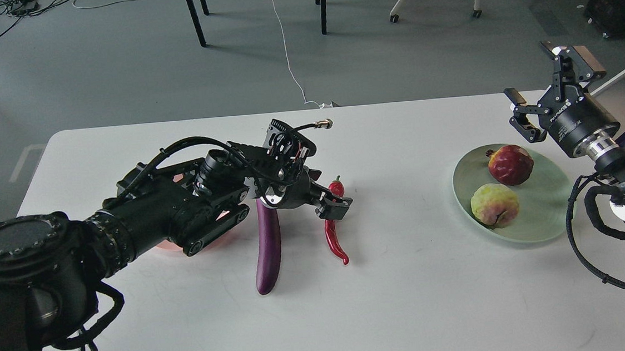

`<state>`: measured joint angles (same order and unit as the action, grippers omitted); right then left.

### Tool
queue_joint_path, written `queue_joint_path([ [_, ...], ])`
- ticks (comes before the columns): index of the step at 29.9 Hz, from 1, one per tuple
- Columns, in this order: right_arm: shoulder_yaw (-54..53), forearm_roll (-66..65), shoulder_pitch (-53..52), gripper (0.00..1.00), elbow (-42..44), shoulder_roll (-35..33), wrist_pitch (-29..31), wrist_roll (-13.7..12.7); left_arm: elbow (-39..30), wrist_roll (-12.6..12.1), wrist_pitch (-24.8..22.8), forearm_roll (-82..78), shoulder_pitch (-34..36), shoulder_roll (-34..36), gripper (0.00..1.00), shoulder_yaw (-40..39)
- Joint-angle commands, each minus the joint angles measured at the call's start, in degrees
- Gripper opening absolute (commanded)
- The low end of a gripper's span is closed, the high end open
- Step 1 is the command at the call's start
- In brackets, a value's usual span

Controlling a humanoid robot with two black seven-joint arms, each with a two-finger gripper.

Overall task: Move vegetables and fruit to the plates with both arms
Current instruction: 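Reach the left gripper over the eggplant toward the red chili pepper, then close the left gripper on the chili pepper and lift it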

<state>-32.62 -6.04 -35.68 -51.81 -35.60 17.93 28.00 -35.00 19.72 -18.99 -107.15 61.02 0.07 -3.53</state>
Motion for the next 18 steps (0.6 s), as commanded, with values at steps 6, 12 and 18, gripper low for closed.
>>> queue_joint_path([
  [6, -0.1, 0.1, 0.4, 0.98, -0.3, -0.1, 0.1, 0.0, 3.4, -0.2, 0.3, 0.2, -0.4, -0.1, 0.9, 2.6],
  [12, -0.1, 0.1, 0.5, 0.97, -0.3, -0.1, 0.1, 0.0, 3.5, -0.2, -0.1, 0.6, -1.5, -0.1, 0.85, 2.6],
  [18, -0.1, 0.1, 0.5, 0.97, -0.3, -0.1, 0.1, 0.0, 3.5, -0.1, -0.3, 0.9, -1.2, -0.1, 0.85, 2.4],
])
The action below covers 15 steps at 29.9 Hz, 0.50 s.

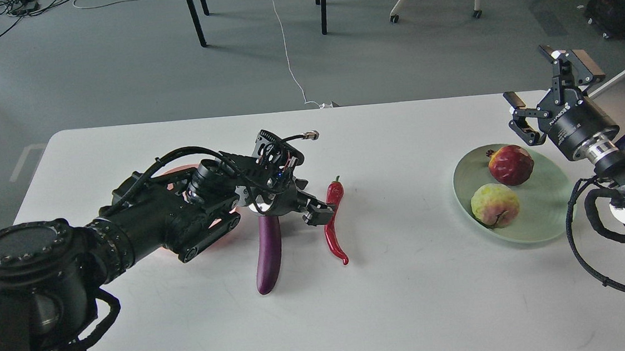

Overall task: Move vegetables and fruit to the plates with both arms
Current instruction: 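Close the left gripper on the chili pepper and lift it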

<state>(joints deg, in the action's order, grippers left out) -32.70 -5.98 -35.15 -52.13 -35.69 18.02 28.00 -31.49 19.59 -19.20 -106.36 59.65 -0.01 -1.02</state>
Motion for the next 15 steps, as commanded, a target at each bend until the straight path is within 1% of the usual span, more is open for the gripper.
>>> queue_joint_path([
  [1, 0.0, 0.0, 0.0, 0.97, 0.0, 0.0, 0.0, 0.0, -0.1, 0.1, 0.0, 0.3, 0.3, 0.0, 0.85, -0.2],
  [6, 0.1, -0.1, 0.0, 0.97, 0.0, 0.0, 0.0, 0.0, -0.6, 0.1, -0.1, 3.5, 0.6, 0.0, 0.85, -0.1],
  [15, 0.0, -0.1, 0.3, 0.97, 0.0, 0.0, 0.0, 0.0, -0.6, 0.1, -0.3, 4.7, 2.2, 0.0, 0.85, -0.2],
])
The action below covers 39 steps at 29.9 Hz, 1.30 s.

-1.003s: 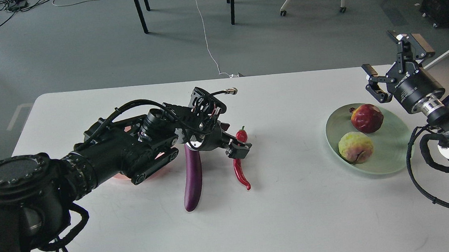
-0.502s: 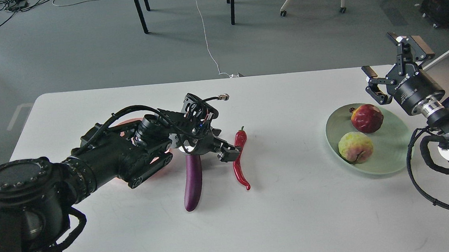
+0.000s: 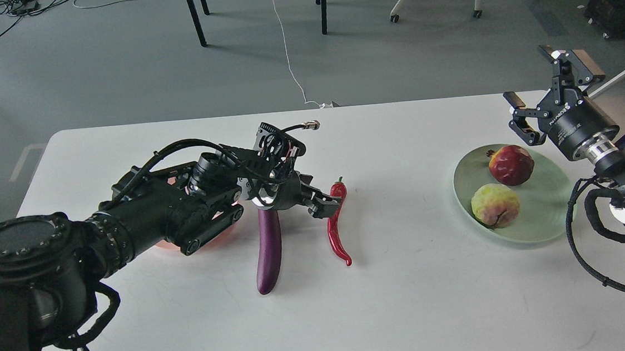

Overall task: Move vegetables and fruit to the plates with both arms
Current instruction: 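Close the left gripper on the chili pepper and lift it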

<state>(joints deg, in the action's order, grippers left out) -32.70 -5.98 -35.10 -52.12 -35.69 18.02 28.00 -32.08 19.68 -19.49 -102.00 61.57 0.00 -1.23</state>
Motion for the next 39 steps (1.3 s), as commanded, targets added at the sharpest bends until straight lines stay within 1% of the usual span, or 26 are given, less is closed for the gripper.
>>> queue_joint_path([
  [1, 0.0, 0.0, 0.3, 0.97, 0.0, -0.1, 0.0, 0.0, 0.0, 0.0, 0.0, 0.3, 0.3, 0.0, 0.85, 0.0],
  [9, 0.0, 0.0, 0.4, 0.97, 0.0, -0.1, 0.0, 0.0, -0.1, -0.2, 0.0, 0.2, -0.4, 0.0, 0.85, 0.3],
  [16, 0.0, 0.0, 0.6, 0.97, 0.0, -0.2, 0.0, 0.0, -0.1, -0.4, 0.0, 0.2, -1.2, 0.0, 0.8, 0.3],
  [28, 0.1, 0.0, 1.2, 0.97, 0.0, -0.7, 0.1, 0.0, -0.1, -1.0, 0.0, 0.2, -2.2, 0.0, 0.79, 0.3],
  [39, 0.1, 0.0, 1.5, 0.97, 0.0, -0.8, 0.1, 0.0, -0.1, -0.9, -0.9, 0.3, -2.1, 0.0, 0.7, 0.1],
])
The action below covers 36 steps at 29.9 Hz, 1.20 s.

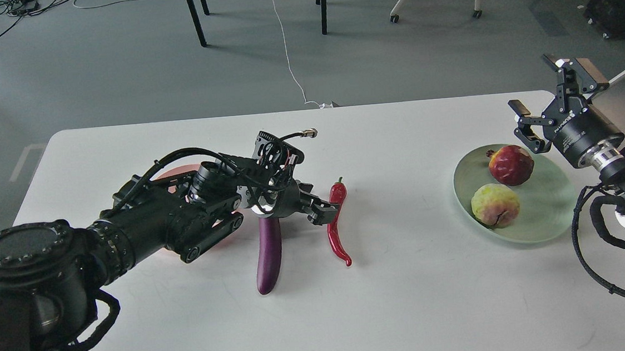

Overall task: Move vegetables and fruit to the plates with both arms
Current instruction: 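Close the left gripper on the chili pepper and lift it, then carry the chili pepper onto the pink plate and release it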

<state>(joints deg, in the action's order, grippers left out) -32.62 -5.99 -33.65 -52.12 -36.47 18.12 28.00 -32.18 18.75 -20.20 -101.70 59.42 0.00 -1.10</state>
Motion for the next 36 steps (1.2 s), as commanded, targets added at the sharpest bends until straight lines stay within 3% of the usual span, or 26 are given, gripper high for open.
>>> queue_joint_path([
  [1, -0.1, 0.0, 0.1, 0.97, 0.0, 0.0, 0.0, 0.0, 0.0, 0.1, -0.3, 0.1, 0.1, 0.0, 0.68, 0.0],
  [3, -0.1, -0.1, 0.1, 0.97, 0.0, 0.0, 0.0, 0.0, 0.0, 0.1, -0.7, 0.1, 0.0, 0.0, 0.51, 0.0],
  [5, 0.0, -0.1, 0.1, 0.97, 0.0, 0.1, 0.0, 0.0, 0.0, 0.1, -1.1, 0.1, -0.1, 0.0, 0.21, 0.0],
  [6, 0.0, -0.1, 0.1, 0.98, 0.0, 0.1, -0.1, 0.0, 0.0, 0.1, -1.2, 0.1, 0.0, 0.0, 0.12, 0.0],
  [21, 0.0, -0.1, 0.1, 0.97, 0.0, 0.0, -0.1, 0.0, -0.1, 0.2, -0.8, 0.4, 0.2, 0.0, 0.06, -1.1],
  [30, 0.0, -0.1, 0.1, 0.98, 0.0, 0.0, -0.2, 0.0, -1.5, 0.1, -1.7, 14.2, 5.6, 0.0, 0.07, -1.7],
  [34, 0.0, -0.1, 0.0, 0.97, 0.0, 0.0, -0.2, 0.0, -8.6, 0.1, -6.7, 14.9, 8.4, 0.0, 0.08, -1.8],
  [36, 0.0, -0.1, 0.0, 0.97, 0.0, 0.0, -0.2, 0.0, -15.0, 0.1, -7.8, 15.0, 8.6, 4.4, 0.09, -1.8],
])
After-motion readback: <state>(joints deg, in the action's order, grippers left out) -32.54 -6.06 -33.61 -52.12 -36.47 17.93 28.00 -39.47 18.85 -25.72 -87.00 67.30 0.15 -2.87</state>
